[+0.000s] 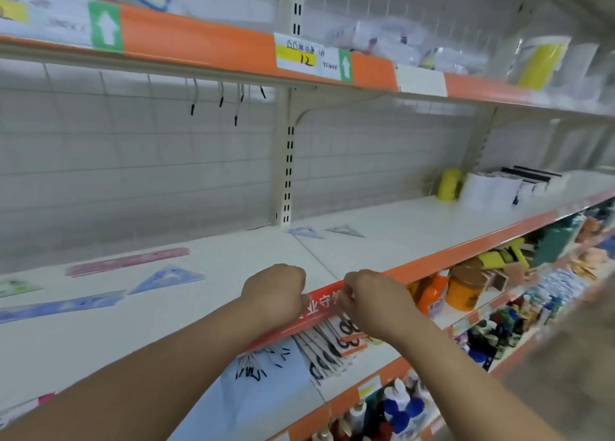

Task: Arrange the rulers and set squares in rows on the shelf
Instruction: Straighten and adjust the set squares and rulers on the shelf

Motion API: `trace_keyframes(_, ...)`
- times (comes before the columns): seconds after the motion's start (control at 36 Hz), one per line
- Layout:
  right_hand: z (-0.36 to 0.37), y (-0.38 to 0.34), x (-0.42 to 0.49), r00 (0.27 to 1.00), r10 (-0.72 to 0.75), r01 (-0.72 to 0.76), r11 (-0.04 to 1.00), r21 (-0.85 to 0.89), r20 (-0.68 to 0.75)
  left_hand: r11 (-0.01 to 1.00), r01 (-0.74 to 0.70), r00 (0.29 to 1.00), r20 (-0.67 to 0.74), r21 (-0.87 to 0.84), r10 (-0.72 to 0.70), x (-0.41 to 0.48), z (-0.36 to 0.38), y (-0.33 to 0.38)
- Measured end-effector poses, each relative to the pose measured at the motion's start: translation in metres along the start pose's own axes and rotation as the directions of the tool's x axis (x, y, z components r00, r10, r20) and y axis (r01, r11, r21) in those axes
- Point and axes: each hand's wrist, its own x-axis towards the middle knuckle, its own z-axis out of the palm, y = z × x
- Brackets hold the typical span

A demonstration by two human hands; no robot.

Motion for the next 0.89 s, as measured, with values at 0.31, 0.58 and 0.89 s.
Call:
trace_keyframes(0.31, 0.006, 0.062, 0.072, 0.996, 0.085, -0.086, 0.996, -0.027, -0.04, 0.998, -0.061, 0.998, -0.005, 0.024, 0.061, 0.101, 0.004, 0.012)
trace_keyframes(0.58, 0.029, 0.114, 0.118, 0.996, 0.09, -0.09, 0.996, 0.011, 0.015, 0.998, -0.03, 0.999, 0.043, 0.063, 0.027, 0.157, 0.022, 0.023)
trace_keyframes(0.89, 0.052, 0.168, 0.195, 0.982, -0.12, 0.117, 0.993, 0.03, 0.144, 0.976, 0.203, 0.977, 0.046, 0.08, -0.207, 0.218, 0.036, 0.027)
